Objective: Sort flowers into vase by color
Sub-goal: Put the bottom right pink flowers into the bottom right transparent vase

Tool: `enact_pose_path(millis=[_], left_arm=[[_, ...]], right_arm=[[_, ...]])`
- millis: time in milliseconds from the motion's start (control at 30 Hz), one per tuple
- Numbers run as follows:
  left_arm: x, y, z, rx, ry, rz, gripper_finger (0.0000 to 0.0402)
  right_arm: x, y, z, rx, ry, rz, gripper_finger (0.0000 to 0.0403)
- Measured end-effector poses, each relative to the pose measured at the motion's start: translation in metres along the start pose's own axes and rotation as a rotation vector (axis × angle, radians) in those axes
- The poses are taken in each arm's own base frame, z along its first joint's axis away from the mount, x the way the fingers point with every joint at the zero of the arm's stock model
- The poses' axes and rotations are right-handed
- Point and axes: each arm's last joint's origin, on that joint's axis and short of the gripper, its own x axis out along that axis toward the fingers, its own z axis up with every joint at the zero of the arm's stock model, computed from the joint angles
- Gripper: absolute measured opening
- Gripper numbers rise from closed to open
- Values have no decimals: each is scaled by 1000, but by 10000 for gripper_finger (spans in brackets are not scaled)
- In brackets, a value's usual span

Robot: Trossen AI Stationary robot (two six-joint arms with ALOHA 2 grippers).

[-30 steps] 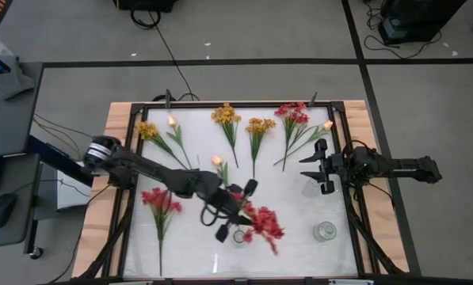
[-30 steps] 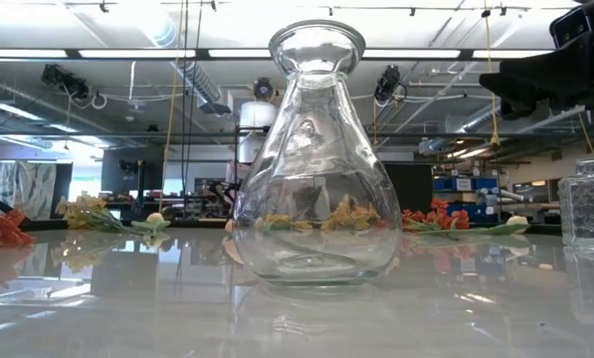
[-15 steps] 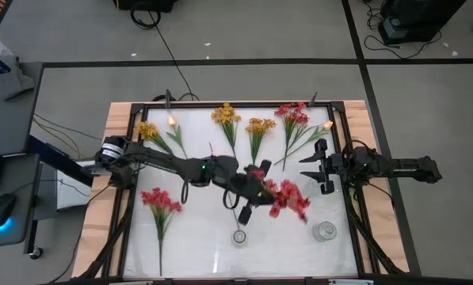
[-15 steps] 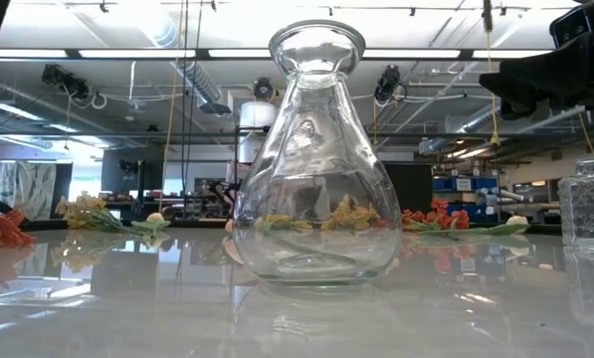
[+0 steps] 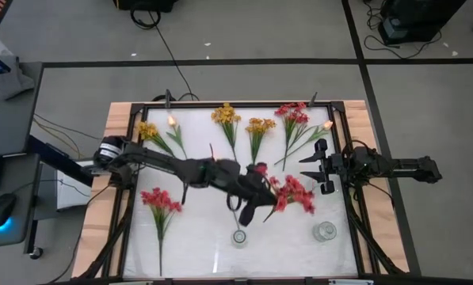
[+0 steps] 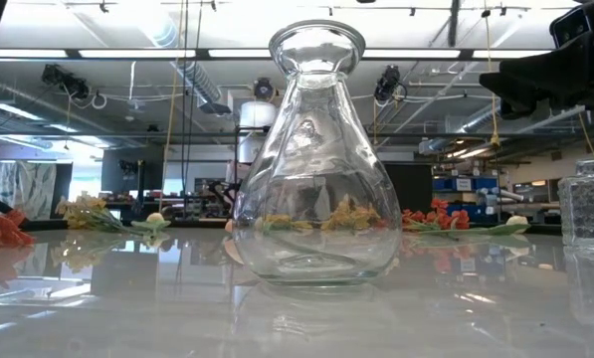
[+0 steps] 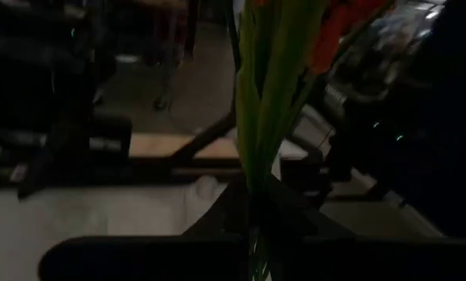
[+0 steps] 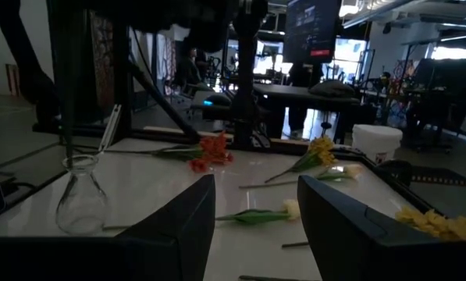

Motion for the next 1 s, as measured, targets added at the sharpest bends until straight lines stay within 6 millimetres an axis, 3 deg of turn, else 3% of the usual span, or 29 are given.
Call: enact_pose_path(millis=[167,333,767,1000], left_arm=[[-8,-22,-7,11,82,152,22],[-14,-38,-3,30,51,226,22],[-15,-30,4,36,0,252,22],[-15,-30,9,-72,-57,240,22]], right_arm=[[0,0,0,0,-1,0,192],[0,0,0,0,-2,0,192],[0,0,0,0,0,0,192],[0,0,0,0,0,0,192]])
